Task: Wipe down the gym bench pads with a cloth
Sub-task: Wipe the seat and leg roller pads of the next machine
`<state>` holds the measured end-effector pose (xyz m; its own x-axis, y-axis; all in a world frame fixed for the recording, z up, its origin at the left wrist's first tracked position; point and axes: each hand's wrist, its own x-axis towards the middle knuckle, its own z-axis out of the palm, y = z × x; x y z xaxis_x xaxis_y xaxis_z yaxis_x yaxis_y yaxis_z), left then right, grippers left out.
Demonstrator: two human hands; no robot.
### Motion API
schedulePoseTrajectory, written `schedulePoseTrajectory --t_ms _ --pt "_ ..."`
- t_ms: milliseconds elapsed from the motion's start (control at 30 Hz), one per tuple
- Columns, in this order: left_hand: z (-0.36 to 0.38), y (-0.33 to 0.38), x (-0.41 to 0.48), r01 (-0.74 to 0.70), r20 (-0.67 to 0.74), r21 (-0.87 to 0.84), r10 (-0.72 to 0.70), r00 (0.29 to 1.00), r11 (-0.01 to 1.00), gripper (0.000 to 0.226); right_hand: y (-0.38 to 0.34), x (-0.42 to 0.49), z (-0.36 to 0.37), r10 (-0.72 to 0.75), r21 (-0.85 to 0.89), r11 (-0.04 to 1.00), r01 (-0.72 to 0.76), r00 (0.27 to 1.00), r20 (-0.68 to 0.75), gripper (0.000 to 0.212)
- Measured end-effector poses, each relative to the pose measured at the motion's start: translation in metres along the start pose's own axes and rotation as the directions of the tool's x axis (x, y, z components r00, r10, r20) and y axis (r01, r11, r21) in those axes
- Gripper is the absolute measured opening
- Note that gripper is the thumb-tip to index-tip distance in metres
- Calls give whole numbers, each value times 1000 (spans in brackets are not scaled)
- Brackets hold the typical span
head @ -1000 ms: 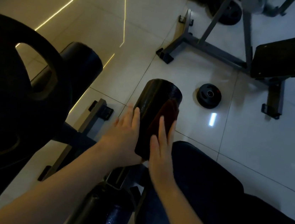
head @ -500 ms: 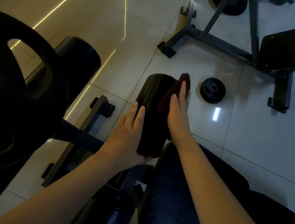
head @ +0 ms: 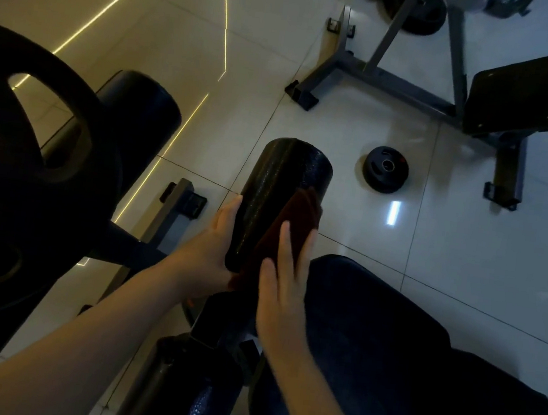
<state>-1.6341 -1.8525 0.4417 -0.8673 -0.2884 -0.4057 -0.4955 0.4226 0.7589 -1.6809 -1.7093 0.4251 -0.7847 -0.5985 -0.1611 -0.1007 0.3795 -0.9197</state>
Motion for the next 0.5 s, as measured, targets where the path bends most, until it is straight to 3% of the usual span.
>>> schedulePoseTrajectory --t_ms 133,367,500 --pt "1 1 -1 0 10 -15 0 1000 1000 126 -2 3 -2 -13 -2 1000 13 1000 4 49" --pt "1 -1 1 -5 26 -39 6 1000 999 135 -22 119 -38 139 172 976 -134 990 -17 56" --pt "1 2 0 20 33 -21 -19 999 1000 132 -21 111 -38 95 150 984 -95 995 5 56"
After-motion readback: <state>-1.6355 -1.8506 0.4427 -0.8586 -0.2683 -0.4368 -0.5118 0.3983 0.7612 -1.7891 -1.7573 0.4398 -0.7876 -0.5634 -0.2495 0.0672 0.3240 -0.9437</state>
